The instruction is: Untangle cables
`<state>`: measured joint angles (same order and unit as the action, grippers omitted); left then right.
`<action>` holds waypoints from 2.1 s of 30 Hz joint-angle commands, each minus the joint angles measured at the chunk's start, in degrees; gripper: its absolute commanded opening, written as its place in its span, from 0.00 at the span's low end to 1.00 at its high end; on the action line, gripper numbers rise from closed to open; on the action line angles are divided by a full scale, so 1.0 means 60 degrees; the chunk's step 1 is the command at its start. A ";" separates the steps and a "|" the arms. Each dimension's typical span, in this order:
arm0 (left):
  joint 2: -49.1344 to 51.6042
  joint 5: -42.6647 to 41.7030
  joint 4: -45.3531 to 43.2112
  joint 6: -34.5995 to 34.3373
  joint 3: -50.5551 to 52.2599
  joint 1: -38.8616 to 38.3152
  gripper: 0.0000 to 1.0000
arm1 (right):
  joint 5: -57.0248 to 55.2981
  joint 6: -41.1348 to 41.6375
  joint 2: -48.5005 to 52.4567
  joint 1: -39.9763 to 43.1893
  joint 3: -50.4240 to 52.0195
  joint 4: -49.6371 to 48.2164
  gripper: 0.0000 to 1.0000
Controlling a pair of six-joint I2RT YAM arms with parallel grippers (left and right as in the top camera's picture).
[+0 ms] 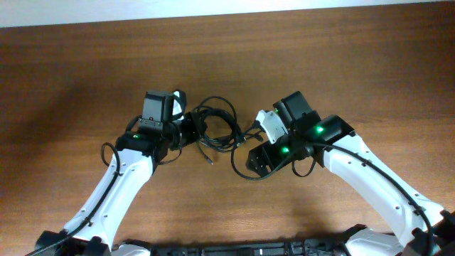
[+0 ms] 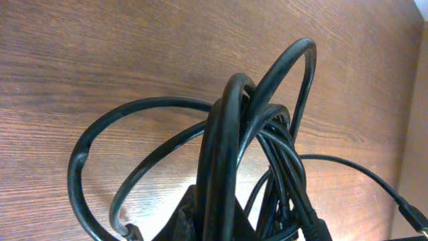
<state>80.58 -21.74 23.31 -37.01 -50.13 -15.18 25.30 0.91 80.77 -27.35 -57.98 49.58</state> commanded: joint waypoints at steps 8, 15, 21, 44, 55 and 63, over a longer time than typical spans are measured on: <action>-0.0219 -0.2914 -0.0350 -0.0120 0.0007 0.0022 0.00 | -0.0907 -0.1366 -0.0149 -0.0004 -0.0142 -0.1413 0.90; -0.0219 -0.4503 -0.1169 -0.0117 0.0007 0.0470 0.00 | -0.0535 -0.1359 -0.0135 -0.0004 -0.0135 -0.1264 0.43; -0.0219 -0.3344 -0.1286 -0.0117 0.0007 0.1024 0.00 | 0.0222 -0.1344 -0.0135 -0.0004 -0.0135 -0.0477 0.18; -0.0215 -0.6816 -0.1639 -0.1402 0.0007 0.2058 0.00 | 0.0769 -0.2361 -0.0135 -0.0004 -0.0135 -0.2834 0.06; -0.0200 -0.0856 0.0237 0.0630 0.0007 0.2058 0.00 | 0.1319 -0.2091 -0.0375 0.0255 -0.0499 -0.0688 0.04; -0.0200 -0.0663 0.1100 0.2922 0.0007 0.2058 0.00 | -0.3894 0.1971 -0.1239 0.3920 -0.0951 0.0608 0.06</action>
<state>80.49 -25.87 30.22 -24.58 -49.95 -3.09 9.17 7.46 73.65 -9.26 -62.83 50.74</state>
